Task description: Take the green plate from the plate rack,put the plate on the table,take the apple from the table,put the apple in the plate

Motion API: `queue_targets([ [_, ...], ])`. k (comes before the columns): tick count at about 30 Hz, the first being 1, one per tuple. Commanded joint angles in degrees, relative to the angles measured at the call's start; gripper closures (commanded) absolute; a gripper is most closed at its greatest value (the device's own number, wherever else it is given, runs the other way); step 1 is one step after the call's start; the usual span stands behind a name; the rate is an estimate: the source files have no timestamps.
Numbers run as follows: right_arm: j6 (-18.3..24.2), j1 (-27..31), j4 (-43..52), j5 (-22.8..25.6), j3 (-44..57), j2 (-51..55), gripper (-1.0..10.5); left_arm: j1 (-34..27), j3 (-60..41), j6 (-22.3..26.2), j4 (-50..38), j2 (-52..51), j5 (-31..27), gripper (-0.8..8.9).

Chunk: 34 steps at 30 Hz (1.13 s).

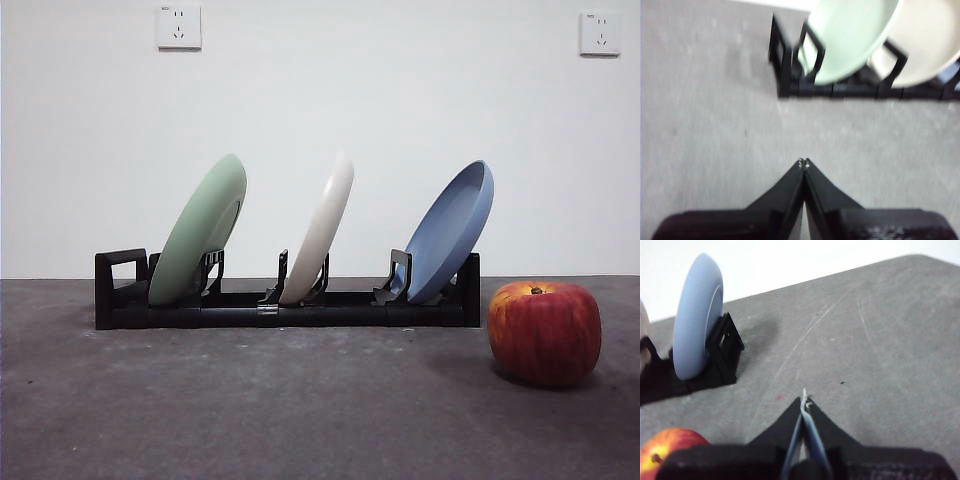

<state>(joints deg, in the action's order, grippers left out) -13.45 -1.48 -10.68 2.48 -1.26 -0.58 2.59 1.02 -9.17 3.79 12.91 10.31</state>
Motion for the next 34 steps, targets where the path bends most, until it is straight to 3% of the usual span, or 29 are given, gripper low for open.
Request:
queue_targets([
  [1, -8.4, 0.0, 0.5, -0.2, 0.0, 0.1, 9.5, 0.1, 0.3, -4.0, -1.8, 0.0, 0.7, 8.17],
  [5, -10.8, 0.0, 1.9, -2.6, -3.4, 0.0, 9.5, 0.1, 4.4, -9.7, -1.7, 0.2, 2.2, 8.18],
  [8, -10.1, 0.0, 2.2, -6.1, -8.4, -0.9, 9.5, 0.1, 9.3, -9.9, -1.7, 1.3, 5.2, 8.18],
  [14, -4.7, 0.0, 5.2, -21.7, -20.7, -7.6, 9.5, 0.1, 21.9, -9.8, 0.0, 7.3, 10.8, 8.18],
  [23, -4.3, 0.0, 3.5, -32.2, -44.1, -25.4, 9.5, 0.1, 43.1, -8.6, 10.0, 21.2, 17.6, 8.18],
  [28, -4.3, -0.1, -5.7, -37.9, -59.6, -38.0, 9.5, 0.1, 56.1, -5.5, 19.4, 30.0, 21.3, 8.18],
  [32, -3.8, -0.3, -19.4, -38.6, -72.7, -48.4, 9.5, 0.1, 65.7, -3.4, 27.0, 37.0, 25.2, 8.18],
  [34, -1.1, -1.4, -27.6, -38.3, -79.2, -53.4, 9.5, 0.2, 69.9, -2.1, 30.8, 40.4, 26.6, 8.18],
])
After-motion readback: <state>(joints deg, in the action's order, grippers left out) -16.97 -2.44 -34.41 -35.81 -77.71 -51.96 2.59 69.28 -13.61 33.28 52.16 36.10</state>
